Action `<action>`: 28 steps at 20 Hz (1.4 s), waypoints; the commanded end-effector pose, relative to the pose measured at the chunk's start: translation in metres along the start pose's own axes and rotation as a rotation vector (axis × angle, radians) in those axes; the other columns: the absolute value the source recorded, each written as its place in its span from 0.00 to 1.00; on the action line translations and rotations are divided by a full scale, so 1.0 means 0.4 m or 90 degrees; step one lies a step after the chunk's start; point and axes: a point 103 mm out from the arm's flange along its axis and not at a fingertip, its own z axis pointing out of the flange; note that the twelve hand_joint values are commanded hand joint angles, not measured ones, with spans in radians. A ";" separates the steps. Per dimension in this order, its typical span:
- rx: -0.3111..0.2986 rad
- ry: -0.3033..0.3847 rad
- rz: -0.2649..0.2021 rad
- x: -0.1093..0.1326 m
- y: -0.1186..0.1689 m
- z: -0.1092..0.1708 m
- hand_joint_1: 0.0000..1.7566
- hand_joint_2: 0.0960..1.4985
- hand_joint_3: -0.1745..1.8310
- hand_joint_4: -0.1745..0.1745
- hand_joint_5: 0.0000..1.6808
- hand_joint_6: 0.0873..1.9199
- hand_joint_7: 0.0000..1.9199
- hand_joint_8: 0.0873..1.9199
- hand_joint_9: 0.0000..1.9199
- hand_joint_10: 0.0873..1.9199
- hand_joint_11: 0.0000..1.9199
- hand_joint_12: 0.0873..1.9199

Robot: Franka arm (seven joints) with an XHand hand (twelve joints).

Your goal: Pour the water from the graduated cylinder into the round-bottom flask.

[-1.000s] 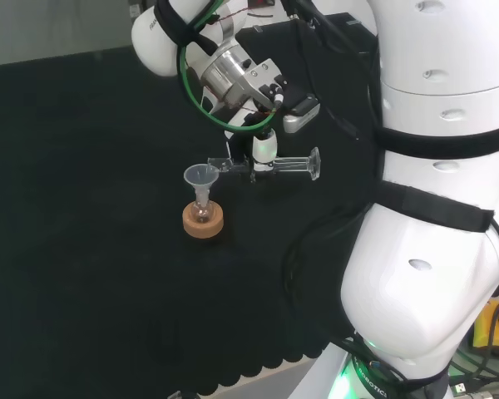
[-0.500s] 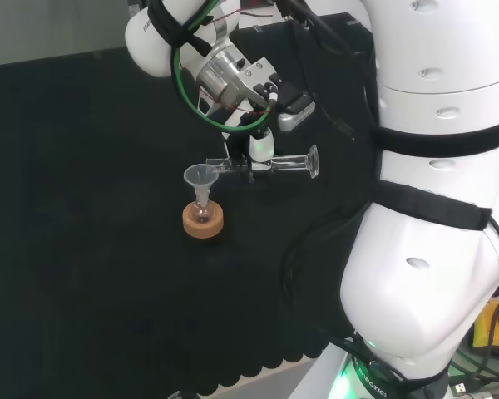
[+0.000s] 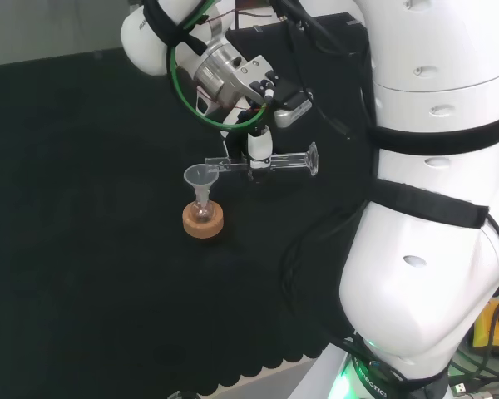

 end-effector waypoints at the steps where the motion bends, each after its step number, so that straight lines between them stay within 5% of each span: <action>1: 0.013 -0.002 0.006 0.001 -0.002 -0.002 0.63 0.77 0.03 0.36 0.59 0.51 0.71 0.07 0.78 0.00 0.72 0.33; 28: 0.057 -0.011 0.037 0.004 -0.014 -0.015 0.63 0.77 0.03 0.37 0.58 0.52 0.71 0.06 0.78 0.00 0.72 0.33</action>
